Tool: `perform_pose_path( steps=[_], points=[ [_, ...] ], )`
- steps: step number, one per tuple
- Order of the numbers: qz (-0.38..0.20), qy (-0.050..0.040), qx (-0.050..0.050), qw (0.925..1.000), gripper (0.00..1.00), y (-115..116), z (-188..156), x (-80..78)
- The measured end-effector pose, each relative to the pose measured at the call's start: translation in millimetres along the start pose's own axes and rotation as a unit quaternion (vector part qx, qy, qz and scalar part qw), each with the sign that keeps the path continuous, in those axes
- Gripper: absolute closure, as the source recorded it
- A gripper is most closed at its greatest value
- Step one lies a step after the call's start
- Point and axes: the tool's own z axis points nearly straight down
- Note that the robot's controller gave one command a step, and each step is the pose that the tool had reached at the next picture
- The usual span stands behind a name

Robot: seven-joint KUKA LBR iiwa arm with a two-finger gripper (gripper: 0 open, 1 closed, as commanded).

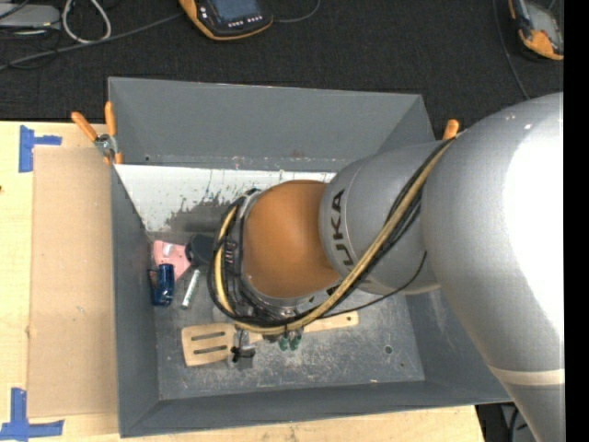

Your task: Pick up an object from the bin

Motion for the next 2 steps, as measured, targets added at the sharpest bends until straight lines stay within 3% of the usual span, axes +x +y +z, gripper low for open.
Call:
perform_pose_path(
  steps=[2],
  points=[
    [0.002, 0.0008, 0.0, 1.0, 1.0, 0.3, -36.7, 0.7]
  ],
)
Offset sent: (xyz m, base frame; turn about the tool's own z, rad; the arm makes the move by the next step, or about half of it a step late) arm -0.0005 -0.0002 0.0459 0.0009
